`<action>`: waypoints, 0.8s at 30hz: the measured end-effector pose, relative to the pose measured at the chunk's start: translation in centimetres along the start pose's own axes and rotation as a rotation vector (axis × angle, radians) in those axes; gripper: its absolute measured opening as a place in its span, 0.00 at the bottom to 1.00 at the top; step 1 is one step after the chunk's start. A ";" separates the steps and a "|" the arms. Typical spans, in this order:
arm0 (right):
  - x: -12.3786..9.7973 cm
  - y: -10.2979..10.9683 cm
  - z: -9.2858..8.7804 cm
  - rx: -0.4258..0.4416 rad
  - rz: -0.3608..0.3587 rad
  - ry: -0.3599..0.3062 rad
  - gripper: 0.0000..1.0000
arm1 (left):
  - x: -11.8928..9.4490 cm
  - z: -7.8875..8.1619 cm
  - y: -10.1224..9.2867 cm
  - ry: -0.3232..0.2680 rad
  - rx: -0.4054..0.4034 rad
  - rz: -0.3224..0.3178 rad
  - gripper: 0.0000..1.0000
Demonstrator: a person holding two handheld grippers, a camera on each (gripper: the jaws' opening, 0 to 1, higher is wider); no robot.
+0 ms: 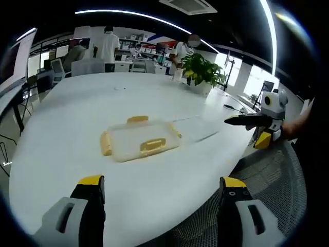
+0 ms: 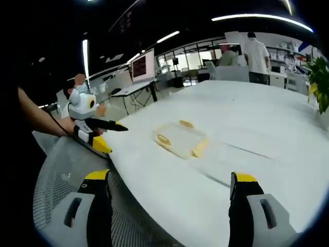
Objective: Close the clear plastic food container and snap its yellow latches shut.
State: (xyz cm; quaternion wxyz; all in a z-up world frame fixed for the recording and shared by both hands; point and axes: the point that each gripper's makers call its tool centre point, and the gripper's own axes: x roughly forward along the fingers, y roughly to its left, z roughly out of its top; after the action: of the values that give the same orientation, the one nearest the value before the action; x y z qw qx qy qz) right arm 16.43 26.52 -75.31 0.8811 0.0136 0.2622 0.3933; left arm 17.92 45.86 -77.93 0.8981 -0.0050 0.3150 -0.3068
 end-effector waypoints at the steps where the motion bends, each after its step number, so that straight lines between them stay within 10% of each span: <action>1: 0.0 -0.1 -0.1 0.001 -0.002 0.003 0.94 | 0.0 -0.1 0.0 0.004 0.002 0.000 0.89; 24: 0.0 -0.3 -1.0 -0.014 -0.007 0.046 0.84 | 0.2 -0.9 -0.3 0.042 0.005 -0.017 0.85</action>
State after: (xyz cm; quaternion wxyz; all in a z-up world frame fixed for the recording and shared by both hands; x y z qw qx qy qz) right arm 16.15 26.12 -76.20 0.8763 -0.0026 0.2796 0.3923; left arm 17.34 45.63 -78.66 0.8887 0.0009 0.3328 -0.3154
